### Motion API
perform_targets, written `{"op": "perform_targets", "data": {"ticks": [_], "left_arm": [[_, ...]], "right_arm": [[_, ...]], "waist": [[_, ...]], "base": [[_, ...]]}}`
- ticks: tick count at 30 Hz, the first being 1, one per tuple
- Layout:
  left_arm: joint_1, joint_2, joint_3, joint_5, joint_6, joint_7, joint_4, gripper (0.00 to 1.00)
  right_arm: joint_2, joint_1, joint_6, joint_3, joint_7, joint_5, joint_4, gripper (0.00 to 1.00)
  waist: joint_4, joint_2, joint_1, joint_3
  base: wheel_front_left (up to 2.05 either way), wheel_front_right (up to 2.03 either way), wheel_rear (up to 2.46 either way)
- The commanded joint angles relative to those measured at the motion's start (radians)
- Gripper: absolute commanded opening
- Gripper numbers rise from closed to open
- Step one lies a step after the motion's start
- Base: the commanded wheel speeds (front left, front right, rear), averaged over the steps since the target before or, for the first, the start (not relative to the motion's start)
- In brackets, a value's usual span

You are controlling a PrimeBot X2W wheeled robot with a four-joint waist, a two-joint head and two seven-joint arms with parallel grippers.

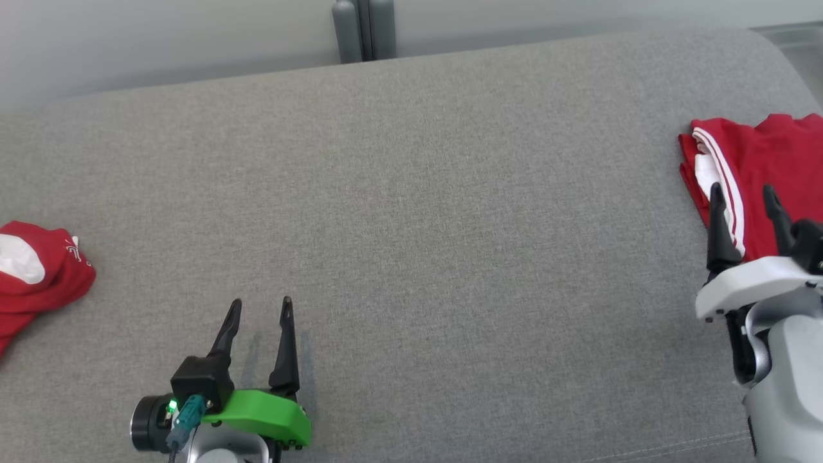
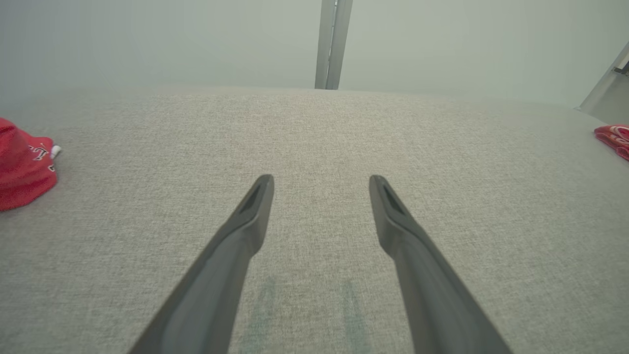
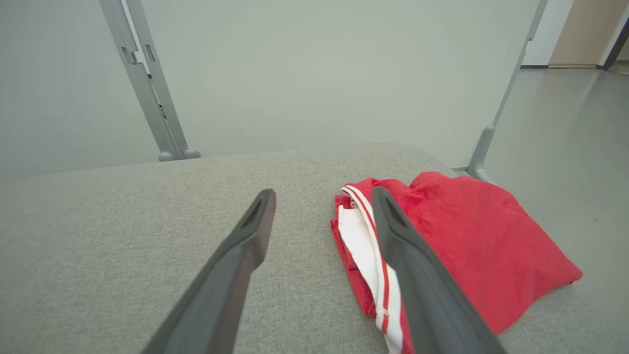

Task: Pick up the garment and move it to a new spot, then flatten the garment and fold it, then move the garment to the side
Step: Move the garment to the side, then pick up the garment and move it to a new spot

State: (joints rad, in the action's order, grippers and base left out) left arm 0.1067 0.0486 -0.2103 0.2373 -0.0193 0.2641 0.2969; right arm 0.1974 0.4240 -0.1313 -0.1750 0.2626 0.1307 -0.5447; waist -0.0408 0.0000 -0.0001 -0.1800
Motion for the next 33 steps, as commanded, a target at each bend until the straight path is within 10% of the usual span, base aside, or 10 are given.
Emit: {"op": "perform_targets", "data": {"ticks": [1, 33], "left_arm": [[-0.029, 0.005, 0.019, 0.004, -0.008, 0.0, 0.01, 1.0], [-0.095, 0.004, 0.119, -0.006, -0.021, 0.0, 0.074, 1.0]], "right_arm": [[-0.015, -0.044, 0.001, 0.015, 0.003, 0.02, 0.025, 1.0], [-0.087, -0.319, 0.001, 0.247, 0.003, 0.05, 0.228, 1.0]], "waist": [[0.023, 0.0, 0.0001, 0.089], [0.103, 0.0, 0.0001, 0.184]], "base": [[0.0, 0.0, 0.0], [0.0, 0.0, 0.0]]}}
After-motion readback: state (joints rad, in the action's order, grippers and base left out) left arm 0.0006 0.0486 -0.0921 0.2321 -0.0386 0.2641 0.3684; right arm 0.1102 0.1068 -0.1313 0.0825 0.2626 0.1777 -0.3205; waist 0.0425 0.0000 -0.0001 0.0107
